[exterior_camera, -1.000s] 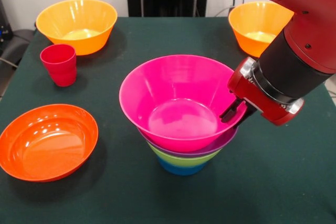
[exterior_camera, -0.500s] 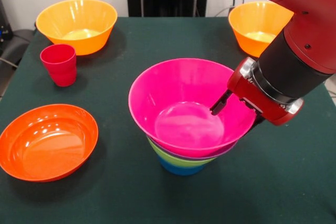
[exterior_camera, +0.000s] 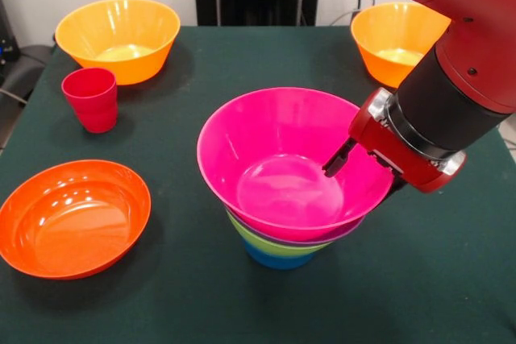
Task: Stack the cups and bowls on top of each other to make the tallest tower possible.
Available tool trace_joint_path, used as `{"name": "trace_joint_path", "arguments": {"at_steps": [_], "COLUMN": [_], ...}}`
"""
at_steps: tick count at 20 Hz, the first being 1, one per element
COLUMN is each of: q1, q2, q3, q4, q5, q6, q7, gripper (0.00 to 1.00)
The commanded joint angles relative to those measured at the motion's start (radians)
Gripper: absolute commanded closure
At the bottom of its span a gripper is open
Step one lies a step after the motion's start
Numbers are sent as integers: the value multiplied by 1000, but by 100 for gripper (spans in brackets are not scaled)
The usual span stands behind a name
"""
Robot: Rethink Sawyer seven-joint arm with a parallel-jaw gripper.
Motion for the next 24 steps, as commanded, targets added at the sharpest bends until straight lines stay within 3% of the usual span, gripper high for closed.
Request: {"name": "trace_joint_path", "arguments": {"at_steps": [1, 9, 16, 24], "q1": [3, 9, -6, -3], "q2": [40, 14, 11, -25], "q3": [130, 135, 132, 137], "q4": [9, 18, -49, -44], "q5": [-5, -1, 41, 57], "q6": [49, 66, 131, 186], "q7": [76, 69, 85, 70], "gripper": [0, 0, 0, 0]}}
